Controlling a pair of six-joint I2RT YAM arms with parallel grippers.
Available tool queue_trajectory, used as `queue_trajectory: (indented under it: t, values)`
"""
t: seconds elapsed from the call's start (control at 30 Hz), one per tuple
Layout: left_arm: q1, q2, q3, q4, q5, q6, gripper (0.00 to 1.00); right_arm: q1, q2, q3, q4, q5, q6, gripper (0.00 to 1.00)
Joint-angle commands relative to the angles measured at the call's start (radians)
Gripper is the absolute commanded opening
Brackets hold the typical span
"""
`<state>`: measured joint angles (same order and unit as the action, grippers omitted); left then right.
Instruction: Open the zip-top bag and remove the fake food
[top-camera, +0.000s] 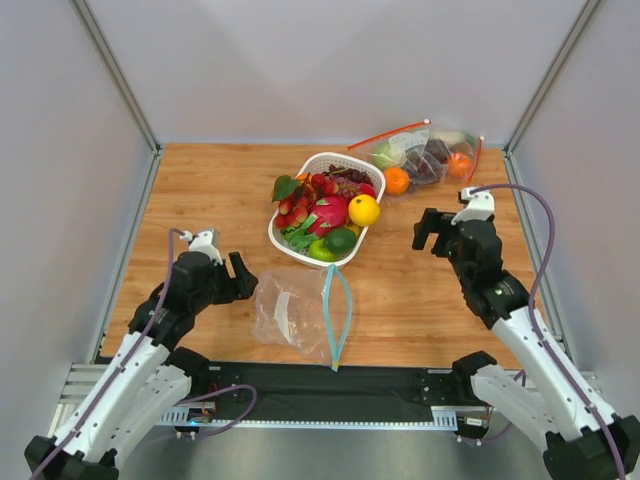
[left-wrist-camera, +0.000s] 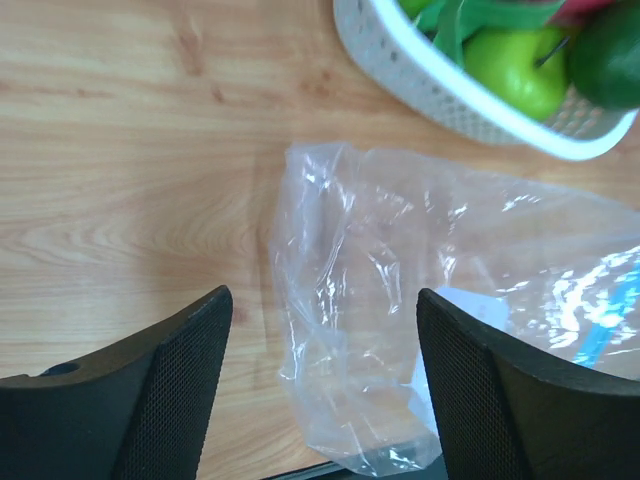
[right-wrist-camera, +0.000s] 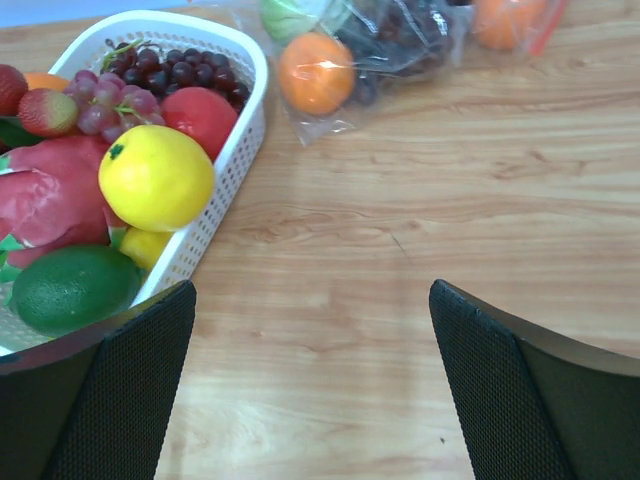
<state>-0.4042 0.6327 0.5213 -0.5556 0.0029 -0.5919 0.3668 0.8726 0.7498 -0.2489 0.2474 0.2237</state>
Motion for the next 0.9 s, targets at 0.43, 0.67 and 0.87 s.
queue_trajectory:
  t: [0.43,0.67,0.87]
  values:
    - [0.004,-0.07,0.411,-0.265,-0.357,0.225,0.87,-0.003,-0.262,0.002,-0.268,0.216,0.086,1.0]
    - [0.004,-0.057,0.413,-0.277,-0.363,0.225,0.87,-0.008,-0.274,-0.007,-0.259,0.222,0.085,1.0]
    - [0.004,-0.041,0.424,-0.273,-0.369,0.239,0.88,-0.003,-0.273,-0.004,-0.256,0.231,0.08,1.0]
